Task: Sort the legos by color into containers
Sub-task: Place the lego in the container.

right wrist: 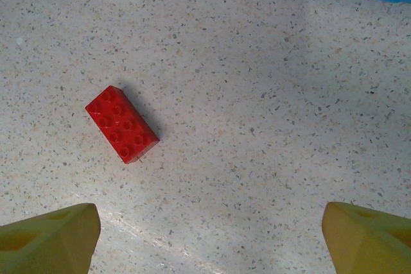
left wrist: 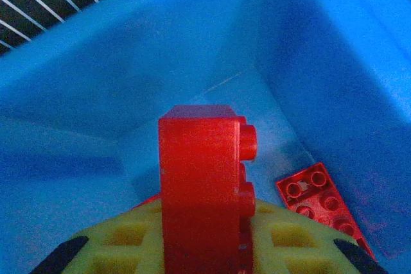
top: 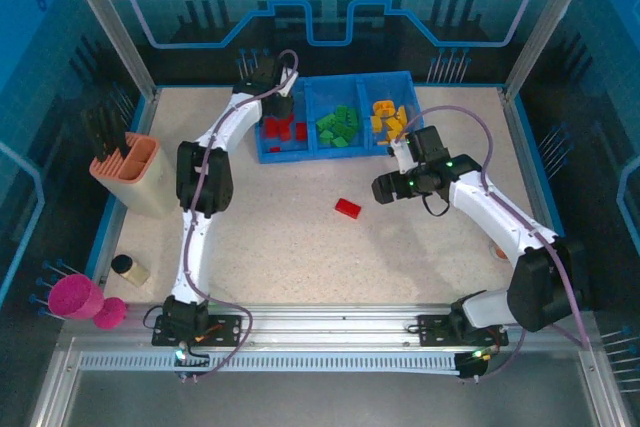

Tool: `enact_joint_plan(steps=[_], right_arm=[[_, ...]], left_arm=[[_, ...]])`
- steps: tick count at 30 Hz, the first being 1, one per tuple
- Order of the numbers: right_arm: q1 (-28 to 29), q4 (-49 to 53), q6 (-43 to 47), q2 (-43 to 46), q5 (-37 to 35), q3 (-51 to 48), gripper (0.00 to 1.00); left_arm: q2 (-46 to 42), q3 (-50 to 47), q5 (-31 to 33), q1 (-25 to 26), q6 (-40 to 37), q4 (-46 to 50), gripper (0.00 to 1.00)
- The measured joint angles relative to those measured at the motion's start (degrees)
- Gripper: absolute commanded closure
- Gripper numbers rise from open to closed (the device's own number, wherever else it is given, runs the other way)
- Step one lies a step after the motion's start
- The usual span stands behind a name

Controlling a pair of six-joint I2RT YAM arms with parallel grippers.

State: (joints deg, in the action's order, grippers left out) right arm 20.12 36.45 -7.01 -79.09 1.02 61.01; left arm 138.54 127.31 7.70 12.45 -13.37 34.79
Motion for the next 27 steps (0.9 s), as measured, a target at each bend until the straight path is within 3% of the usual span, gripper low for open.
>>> enact_joint_plan(steps=[13,27], right_arm=[[-0.44,0.68,0.59,0.15,-0.15,1.62,0.08],[-0.44,0.87,0.85,0.15,0.11,1.73,0.07]], left_arm=[[1.16,1.88,-0.48,1.88,1.4,2.03,0.56],[-3.74,-3.58,-0.98,1.88,1.77,2.75,0.61]])
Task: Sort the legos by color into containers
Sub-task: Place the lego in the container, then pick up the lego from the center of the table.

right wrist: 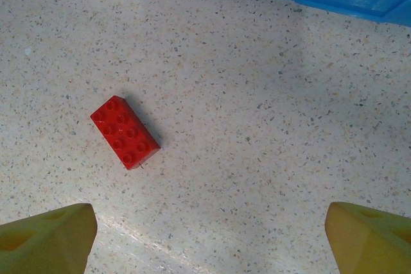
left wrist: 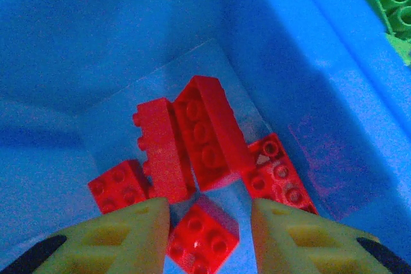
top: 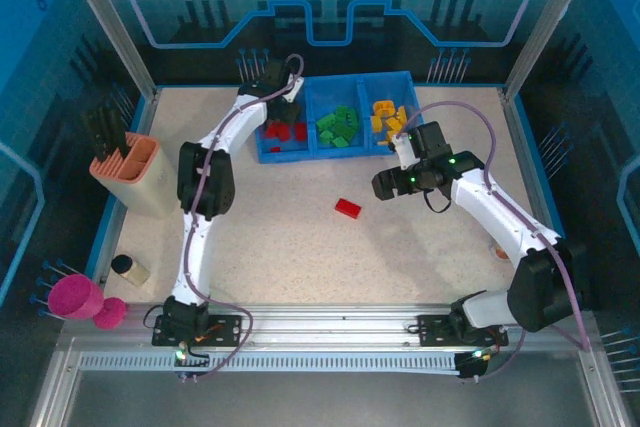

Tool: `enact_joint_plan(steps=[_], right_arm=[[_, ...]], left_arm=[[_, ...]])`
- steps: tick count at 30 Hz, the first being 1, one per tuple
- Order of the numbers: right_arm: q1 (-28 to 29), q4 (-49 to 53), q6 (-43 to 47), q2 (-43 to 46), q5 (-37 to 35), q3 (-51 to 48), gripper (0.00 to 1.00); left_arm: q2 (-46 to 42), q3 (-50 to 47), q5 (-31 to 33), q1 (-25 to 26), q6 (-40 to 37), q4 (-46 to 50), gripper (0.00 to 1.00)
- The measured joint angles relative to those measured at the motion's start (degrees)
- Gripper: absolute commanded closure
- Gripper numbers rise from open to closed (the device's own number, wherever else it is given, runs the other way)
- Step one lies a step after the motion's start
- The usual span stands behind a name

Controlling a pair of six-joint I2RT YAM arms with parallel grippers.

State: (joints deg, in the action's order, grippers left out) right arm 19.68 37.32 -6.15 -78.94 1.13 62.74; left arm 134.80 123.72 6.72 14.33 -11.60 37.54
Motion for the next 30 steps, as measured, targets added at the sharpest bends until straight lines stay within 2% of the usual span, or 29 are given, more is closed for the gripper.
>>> enact_joint_plan(steps=[5,10,15,18,21,24,30], right_arm=[[0.0,0.02,0.17,0.02,-0.02,0.0,0.06],[-0.13,0.26,0.22,0.42,-0.02,0.02,0.05],[-0.94,0.98,0.52,0.55,-0.02,1.22,0.04],[-1.64,1.42,0.83,0.96,-0.07,1.81,0.04],[-2.45,2.34,1.03,1.81,-0.09,2.34,0.03],[-2.99,2.71,1.03,2.6,-0.13,3.02,0.03],[-3.26,2.78,1.05,3.19,0.0,3.5,0.03]], left_arm=[[-10.27,-9.16,-0.04,0.72,1.46,0.28,0.6],[-23.43,-22.8,0.11,5.31,1.16,0.09,0.57],[-34.03,-38.49,-0.92,14.93,-7.15,-3.23,0.53],[-39.19,-48.5,-4.96,17.62,-13.73,-6.64,0.46],[-42.32,-54.03,-9.88,17.22,-19.04,-7.54,0.46],[-42.91,-54.9,-13.99,17.27,-23.02,-9.38,0.46],[-42.32,-57.13,-18.18,19.1,-30.29,-13.11,0.45]])
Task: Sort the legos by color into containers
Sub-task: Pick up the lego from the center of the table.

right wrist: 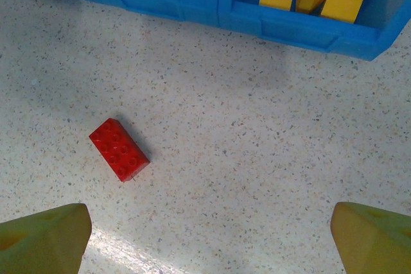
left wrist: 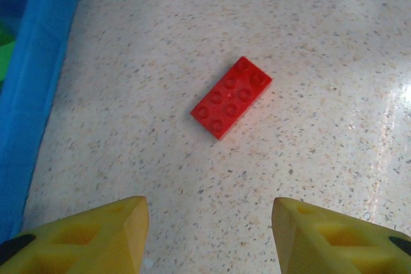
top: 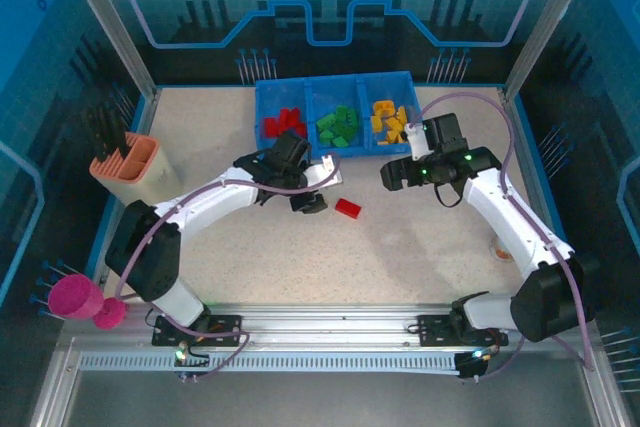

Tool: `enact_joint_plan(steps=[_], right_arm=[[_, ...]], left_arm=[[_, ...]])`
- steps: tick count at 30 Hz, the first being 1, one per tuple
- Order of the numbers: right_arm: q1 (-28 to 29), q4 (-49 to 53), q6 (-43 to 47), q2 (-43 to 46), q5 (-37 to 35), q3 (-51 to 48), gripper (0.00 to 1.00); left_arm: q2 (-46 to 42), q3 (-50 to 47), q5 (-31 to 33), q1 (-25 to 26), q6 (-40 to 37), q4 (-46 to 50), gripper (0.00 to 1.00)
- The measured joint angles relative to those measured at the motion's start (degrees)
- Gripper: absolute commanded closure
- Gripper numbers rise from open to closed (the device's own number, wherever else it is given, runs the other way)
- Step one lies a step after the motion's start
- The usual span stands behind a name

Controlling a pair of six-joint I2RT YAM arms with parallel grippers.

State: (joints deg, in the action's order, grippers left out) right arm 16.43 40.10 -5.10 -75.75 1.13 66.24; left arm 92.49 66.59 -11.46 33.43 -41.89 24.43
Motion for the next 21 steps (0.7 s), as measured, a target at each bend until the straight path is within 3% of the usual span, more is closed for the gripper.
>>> enact_joint_plan(steps=[4,6,21], right_arm=[[-0.02,0.0,0.02,0.0,0.0,0.0,0.02],[-0.13,-0.09,0.2,0.04,0.04,-0.11,0.01],[-5.97,-1.97,1.09,0.37,4.59,-3.96,0.0]], left_arm=[[3.93,0.0,-0.35,1.42,-5.18,-1.9,0.44],[6.6,0.04,-0.42,2.03,-7.43,-2.49,0.35],[19.69,13.57,1.16,3.5,-17.68,-1.64,0.35]])
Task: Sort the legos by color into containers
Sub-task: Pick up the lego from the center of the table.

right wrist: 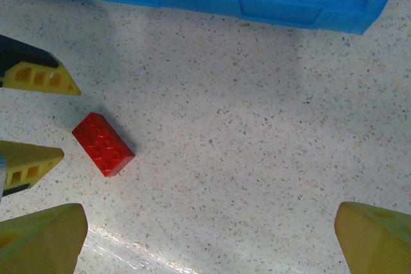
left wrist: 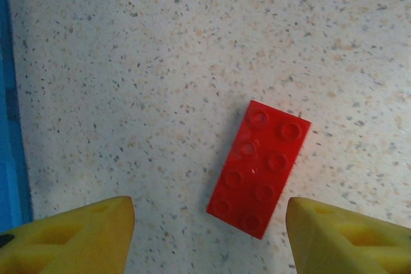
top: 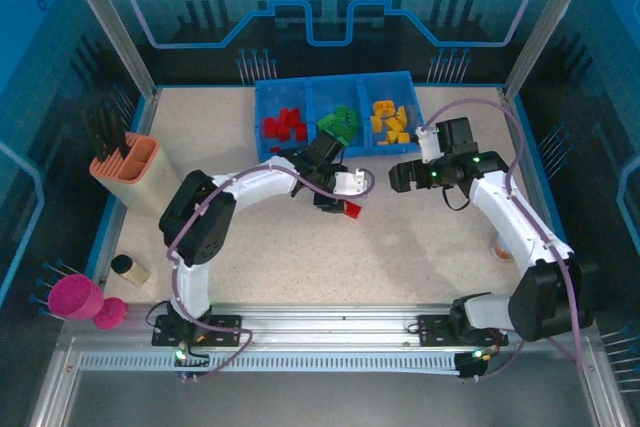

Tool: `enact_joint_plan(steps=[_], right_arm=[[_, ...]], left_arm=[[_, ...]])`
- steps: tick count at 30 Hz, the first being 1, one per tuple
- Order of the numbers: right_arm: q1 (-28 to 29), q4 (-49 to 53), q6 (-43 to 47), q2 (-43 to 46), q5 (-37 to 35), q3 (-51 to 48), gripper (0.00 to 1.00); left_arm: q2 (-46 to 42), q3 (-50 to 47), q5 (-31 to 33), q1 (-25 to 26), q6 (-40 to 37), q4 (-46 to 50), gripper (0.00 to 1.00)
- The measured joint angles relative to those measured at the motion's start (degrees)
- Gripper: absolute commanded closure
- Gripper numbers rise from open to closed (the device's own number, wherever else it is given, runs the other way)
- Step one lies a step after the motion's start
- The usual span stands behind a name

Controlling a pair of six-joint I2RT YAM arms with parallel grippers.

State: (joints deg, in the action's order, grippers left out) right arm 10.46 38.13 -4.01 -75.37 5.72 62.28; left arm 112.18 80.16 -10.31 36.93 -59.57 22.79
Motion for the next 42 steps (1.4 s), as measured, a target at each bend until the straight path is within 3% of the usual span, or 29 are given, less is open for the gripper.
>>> enact_joint_plan(steps=[10,20,30,36,42], right_arm=[[-4.37,-1.95,-0.46,-4.15,3.74,-0.68,0.0],[-4.59,-2.8,-0.48,-5.18,5.25,-0.83,0.0],[-4.66,-2.84,-0.48,-6.43,5.31,-0.83,0.0],[-4.66,-2.84,-0.48,-6.62,5.33,-0.83,0.0],[-4.66,-2.84,-0.48,-6.62,5.31,-0.83,0.0]], left_arm=[[5.77,2.99,0.74,1.6,-2.08,1.53,0.35],[7.69,2.99,1.07,1.73,-2.1,2.29,0.34],[7.76,2.82,1.29,1.88,-2.05,2.86,0.41],[6.99,1.16,1.38,2.25,-1.84,2.25,0.51],[4.46,-2.36,2.1,3.02,-0.68,0.83,0.72]])
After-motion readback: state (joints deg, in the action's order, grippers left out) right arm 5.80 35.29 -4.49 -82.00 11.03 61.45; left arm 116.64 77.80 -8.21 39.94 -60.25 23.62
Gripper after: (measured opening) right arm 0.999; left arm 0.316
